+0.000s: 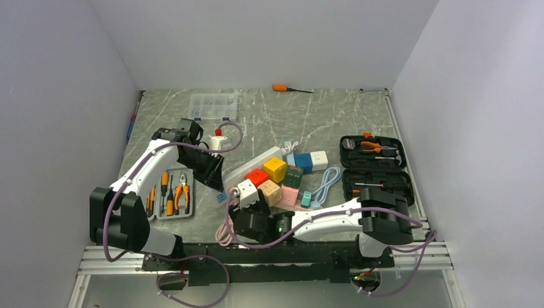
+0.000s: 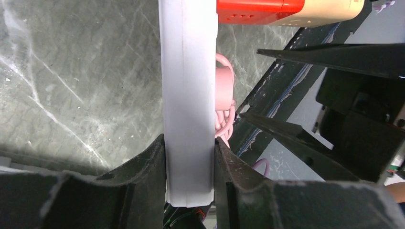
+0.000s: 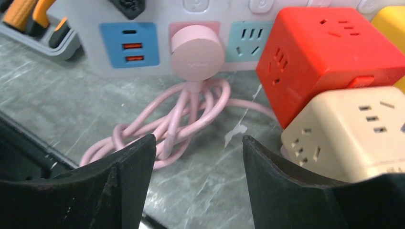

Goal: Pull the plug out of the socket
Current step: Remove the plug from the socket.

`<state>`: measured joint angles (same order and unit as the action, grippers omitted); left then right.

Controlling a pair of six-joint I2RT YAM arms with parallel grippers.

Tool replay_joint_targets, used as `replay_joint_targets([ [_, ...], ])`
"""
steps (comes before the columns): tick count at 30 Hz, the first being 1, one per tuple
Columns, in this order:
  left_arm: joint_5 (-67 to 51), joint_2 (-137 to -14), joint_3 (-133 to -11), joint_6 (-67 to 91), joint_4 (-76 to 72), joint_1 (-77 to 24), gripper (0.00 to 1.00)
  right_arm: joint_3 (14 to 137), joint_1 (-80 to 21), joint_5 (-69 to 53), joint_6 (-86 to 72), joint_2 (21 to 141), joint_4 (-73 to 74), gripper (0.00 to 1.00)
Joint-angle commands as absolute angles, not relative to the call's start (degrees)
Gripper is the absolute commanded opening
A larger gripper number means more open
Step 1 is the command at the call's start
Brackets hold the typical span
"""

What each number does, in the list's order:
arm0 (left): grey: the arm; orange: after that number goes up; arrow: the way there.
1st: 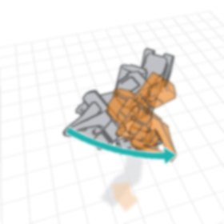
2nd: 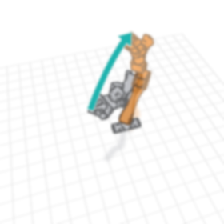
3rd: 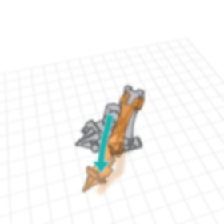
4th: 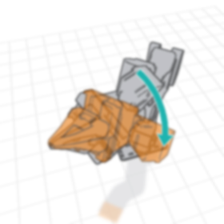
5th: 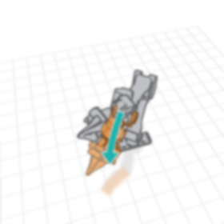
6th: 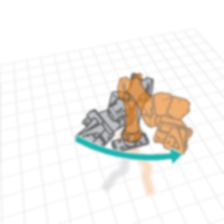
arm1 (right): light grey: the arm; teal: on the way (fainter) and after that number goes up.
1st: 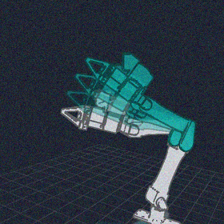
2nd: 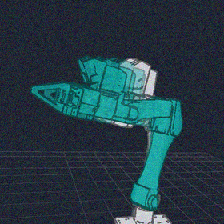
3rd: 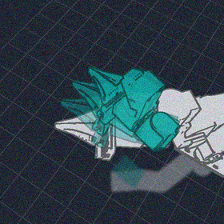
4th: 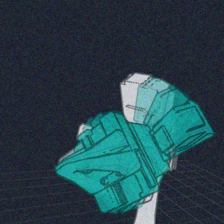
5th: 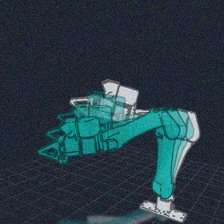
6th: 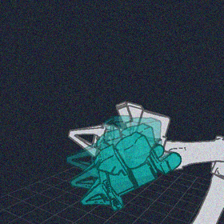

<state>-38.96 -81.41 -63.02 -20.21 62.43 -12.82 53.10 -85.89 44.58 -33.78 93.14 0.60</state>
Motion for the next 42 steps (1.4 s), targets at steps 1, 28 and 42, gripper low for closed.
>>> replay_joint_targets([
  [1,-46.7,-79.0,-65.0,-19.9,66.7,-12.2,0.0,53.5,-84.3,46.7,-27.5,95.8,-11.6,0.68],
  [28,-49.7,-81.3,-67.6,-20.3,67.1,-12.2,0.39,59.1,-80.4,52.8,-25.9,104.8,-13.2,0.0],
  [42,-34.3,-66.8,-71.4,-36.3,62.1,-12.2,0.99,50.5,-78.9,45.0,-27.5,91.4,-12.6,0.0],
])
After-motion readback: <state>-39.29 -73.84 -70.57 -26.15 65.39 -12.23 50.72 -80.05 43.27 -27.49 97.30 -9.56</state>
